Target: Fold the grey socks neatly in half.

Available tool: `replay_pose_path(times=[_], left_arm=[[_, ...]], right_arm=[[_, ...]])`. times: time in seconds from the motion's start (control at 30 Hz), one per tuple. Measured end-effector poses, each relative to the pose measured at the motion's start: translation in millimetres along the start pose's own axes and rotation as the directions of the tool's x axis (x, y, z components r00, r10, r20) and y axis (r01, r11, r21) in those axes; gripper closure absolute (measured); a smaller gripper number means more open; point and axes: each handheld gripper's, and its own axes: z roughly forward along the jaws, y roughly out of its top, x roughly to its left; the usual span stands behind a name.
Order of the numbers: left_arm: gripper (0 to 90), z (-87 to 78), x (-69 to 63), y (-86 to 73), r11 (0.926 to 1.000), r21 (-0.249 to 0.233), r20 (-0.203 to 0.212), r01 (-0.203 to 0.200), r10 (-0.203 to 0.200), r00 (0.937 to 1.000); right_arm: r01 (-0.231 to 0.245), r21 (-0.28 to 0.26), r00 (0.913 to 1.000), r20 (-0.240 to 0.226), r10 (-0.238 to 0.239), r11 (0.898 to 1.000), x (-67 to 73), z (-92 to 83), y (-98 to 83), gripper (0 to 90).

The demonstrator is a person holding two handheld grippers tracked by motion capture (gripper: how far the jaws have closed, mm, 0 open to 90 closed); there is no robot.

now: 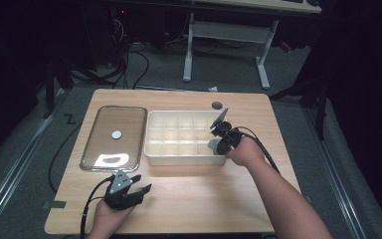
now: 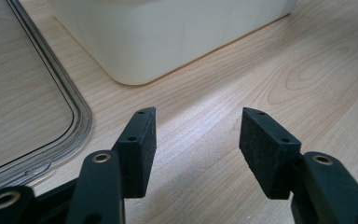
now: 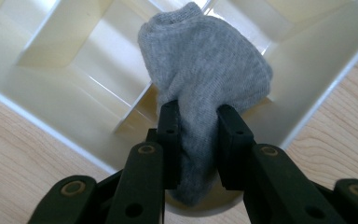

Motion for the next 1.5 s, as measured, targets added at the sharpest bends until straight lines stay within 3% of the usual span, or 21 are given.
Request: replay_pose_path(times=[0.03,0.37,0.43,1.0,1.03,1.1,1.5], left_arm=[[46.7,0.2,0.0,0.0,1.0000,0.000,0.001,0.000,0.000,1.0000],[46.6,0.8,-0.1,-0.2,1.0000,0.001,0.002,-0.001,0.001,1.0000],[46.6,0.9,0.0,-0.1,1.0000,0.002,0.003,-0.001,0.001,1.0000],[46.6,0.9,-0.7,0.1,1.0000,0.005,0.006,-0.004,0.004,1.0000],[46.7,1.0,-0.7,0.1,1.0000,0.005,0.005,-0.004,0.004,1.0000],[46.6,1.1,-0.6,0.1,1.0000,0.005,0.005,-0.003,0.003,1.0000],[46.6,0.8,0.0,0.2,1.0000,0.008,0.007,-0.003,0.003,1.0000]], right_arm=[[0.017,0.001,0.9999,-0.001,-0.017,1.000,-1.2,1.2,0.3,74.8],[0.000,0.035,1.0000,-0.007,0.000,0.999,0.7,18.2,1.6,74.5],[0.028,0.038,0.9996,0.003,-0.028,0.999,1.5,22.0,2.8,74.5],[0.006,0.036,0.9999,-0.009,-0.006,0.999,0.5,18.9,3.5,69.8],[-0.011,0.042,0.9999,-0.011,0.012,0.999,1.5,18.5,3.6,69.5],[0.008,0.038,0.9999,-0.011,-0.008,0.999,0.2,18.5,4.3,68.8],[-0.007,0.047,0.9997,-0.023,0.008,0.999,-0.2,16.1,6.1,66.4]])
